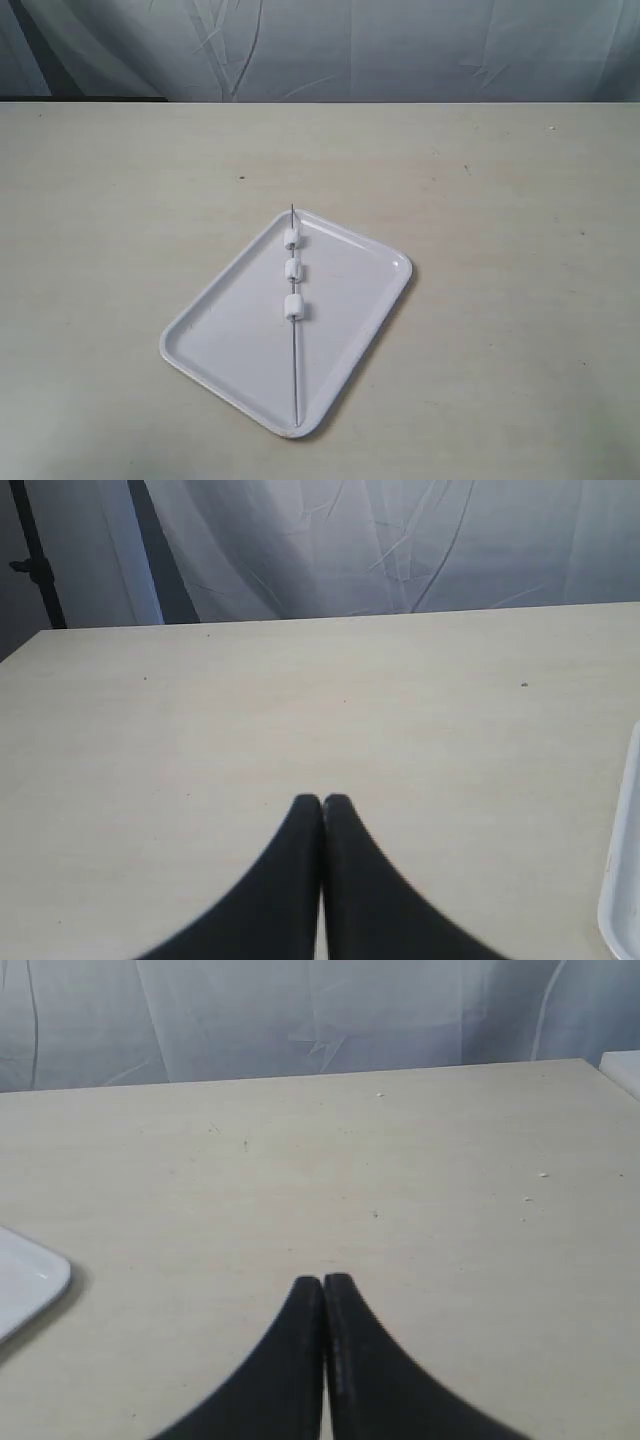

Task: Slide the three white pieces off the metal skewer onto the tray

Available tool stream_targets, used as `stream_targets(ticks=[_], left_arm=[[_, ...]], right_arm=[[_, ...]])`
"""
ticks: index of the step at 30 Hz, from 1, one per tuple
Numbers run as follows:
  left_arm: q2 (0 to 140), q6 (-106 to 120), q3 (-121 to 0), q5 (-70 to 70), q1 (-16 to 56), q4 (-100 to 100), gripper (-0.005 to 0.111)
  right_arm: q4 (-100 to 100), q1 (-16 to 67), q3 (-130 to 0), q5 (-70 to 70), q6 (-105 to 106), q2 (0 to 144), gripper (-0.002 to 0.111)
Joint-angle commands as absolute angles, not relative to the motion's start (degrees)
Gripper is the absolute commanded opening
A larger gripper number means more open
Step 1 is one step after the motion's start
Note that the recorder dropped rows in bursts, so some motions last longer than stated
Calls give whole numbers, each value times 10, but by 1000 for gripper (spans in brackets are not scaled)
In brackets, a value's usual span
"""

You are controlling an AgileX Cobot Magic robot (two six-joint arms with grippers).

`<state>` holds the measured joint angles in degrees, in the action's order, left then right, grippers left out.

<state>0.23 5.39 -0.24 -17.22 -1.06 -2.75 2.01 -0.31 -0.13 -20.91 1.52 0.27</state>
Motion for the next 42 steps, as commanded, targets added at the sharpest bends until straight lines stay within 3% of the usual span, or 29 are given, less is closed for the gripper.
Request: stream_targets(ticks=[1, 16, 23, 42], left_arm=[[0, 52, 0, -165, -12, -27, 0], [0, 51, 0, -149, -12, 10, 0], [0, 51, 0, 16, -12, -193, 0], [0, 47, 0, 255, -11, -187, 0]], right_arm=[[18, -6, 0, -207, 15, 0, 0], [16, -6, 0, -195, 15, 0, 0], [62, -6, 0, 20, 15, 0, 0], [75, -6, 0, 273, 15, 0, 0]])
